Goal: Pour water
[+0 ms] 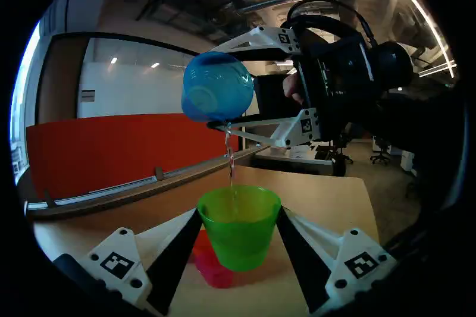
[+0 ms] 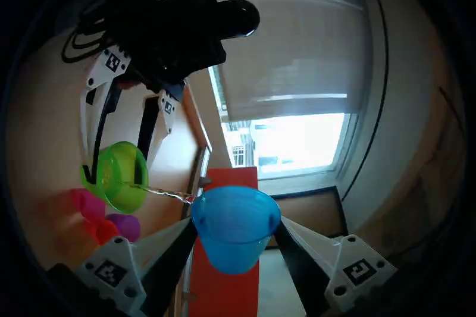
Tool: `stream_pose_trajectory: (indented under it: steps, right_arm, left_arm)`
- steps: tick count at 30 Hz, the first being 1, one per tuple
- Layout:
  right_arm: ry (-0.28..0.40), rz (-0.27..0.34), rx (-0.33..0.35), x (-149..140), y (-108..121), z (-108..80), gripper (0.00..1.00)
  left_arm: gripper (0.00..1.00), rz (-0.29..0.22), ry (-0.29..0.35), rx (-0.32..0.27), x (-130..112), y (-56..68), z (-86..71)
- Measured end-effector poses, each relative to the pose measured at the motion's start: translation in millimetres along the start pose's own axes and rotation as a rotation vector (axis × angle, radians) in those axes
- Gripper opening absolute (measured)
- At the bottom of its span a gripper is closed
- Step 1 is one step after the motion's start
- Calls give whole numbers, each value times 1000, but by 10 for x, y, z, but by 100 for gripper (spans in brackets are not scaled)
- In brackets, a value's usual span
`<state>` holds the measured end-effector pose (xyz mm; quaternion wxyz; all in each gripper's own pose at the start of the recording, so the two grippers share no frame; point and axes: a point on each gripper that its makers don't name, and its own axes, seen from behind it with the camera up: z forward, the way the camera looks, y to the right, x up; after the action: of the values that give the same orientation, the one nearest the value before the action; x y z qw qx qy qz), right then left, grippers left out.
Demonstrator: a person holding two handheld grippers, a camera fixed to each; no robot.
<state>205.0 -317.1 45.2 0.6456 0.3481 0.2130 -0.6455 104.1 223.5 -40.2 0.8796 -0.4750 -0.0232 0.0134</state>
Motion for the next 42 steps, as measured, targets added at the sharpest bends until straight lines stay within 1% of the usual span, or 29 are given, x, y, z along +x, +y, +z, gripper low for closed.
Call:
stream_pose_trajectory:
  steps: [7,17,26,42]
  right_arm:
    - [1,-19,-1,11,-5,5,90]
    - [-8,-63,-2,15,-8,19,90]
    - [-9,-72,-9,-4,15,35,90]
    - [-4,-125,-11,19,16,65,90]
  left_arm:
    - [87,0,2,1,1,-6,0]
    - [87,-3,3,0,-12,-5,4]
    - [87,-6,2,5,-42,-24,-8]
    - [87,-8,8,7,-9,-42,-16]
